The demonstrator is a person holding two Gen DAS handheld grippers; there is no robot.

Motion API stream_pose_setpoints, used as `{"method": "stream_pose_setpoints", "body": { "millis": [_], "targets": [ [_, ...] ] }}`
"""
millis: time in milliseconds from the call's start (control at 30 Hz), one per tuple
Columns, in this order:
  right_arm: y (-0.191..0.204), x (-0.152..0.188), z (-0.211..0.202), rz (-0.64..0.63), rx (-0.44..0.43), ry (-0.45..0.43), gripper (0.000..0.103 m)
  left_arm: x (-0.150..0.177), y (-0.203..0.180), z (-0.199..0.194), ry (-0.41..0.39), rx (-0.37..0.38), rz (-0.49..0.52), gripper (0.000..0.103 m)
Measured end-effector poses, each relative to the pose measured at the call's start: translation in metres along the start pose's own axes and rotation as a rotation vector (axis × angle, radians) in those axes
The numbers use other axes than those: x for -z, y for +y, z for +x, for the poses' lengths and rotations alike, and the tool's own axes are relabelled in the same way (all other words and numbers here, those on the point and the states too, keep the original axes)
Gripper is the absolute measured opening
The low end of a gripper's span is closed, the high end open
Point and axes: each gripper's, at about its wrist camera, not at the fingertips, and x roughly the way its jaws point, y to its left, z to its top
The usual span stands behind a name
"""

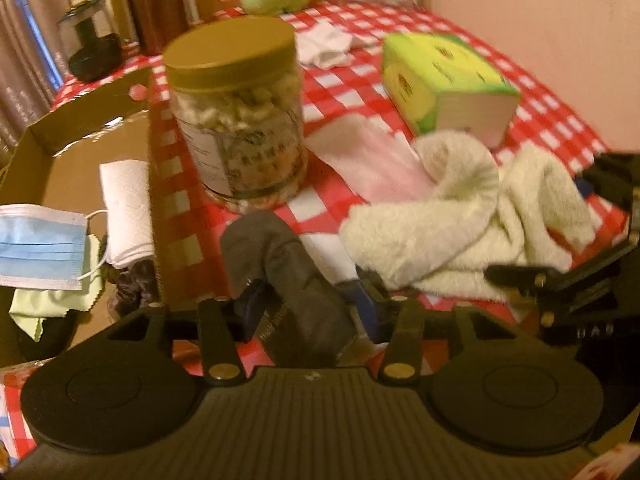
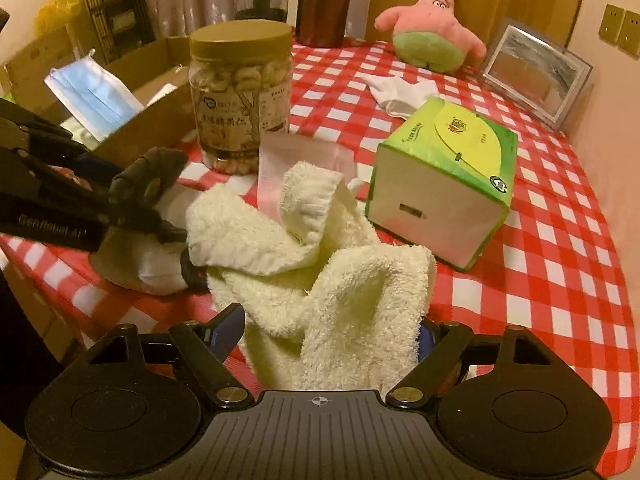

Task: Organize soft objects
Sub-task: 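Grasp the cream towel with the right gripper while the left holds the sock, then carry the sock and cream towel to the tray with both grippers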

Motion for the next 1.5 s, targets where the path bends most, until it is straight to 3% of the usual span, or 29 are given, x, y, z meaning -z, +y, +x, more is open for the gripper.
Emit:
{"method": "stream_pose_setpoints", "body": {
  "millis": [33, 100, 200, 267, 367, 467, 1067, 1300, 1500],
  "targets": [
    [-0.001, 0.000, -0.001, 0.002, 0.008, -0.004, 0.061, 0.000, -0.002, 0.003, 0.013, 0.002, 0.018, 0.056],
    [-0.005, -0.001, -0.003, 0.023, 0.010, -0.012, 0.042, 0.002, -0.008, 0.007, 0.028, -0.006, 0.052, 0.057],
    [-0.013, -0.003, -0.010, 0.060, 0.023, -0.036, 0.022, 0.002, -0.014, 0.012, 0.033, -0.026, 0.087, 0.056],
    [-0.018, -0.004, -0.016, 0.081, 0.031, -0.059, 0.018, 0.001, -0.015, 0.012, 0.033, -0.036, 0.095, 0.035],
    [-0.024, -0.008, -0.027, 0.098, 0.037, -0.089, 0.016, -0.003, -0.014, 0.006, 0.018, -0.057, 0.106, 0.016],
    [-0.030, -0.013, -0.039, 0.107, 0.039, -0.125, 0.016, -0.010, -0.011, -0.006, -0.016, -0.059, 0.107, 0.009],
    [-0.044, -0.096, -0.121, 0.030, 0.039, -0.388, 0.015, -0.090, 0.003, -0.104, -0.264, -0.059, 0.165, 0.006],
    [-0.038, -0.128, -0.151, 0.011, -0.018, -0.458, 0.015, -0.108, 0.023, -0.142, -0.317, -0.065, 0.162, 0.006],
    [-0.009, -0.159, -0.168, -0.039, -0.101, -0.508, 0.015, -0.107, 0.056, -0.177, -0.342, -0.130, 0.133, 0.006]
  ]
}}
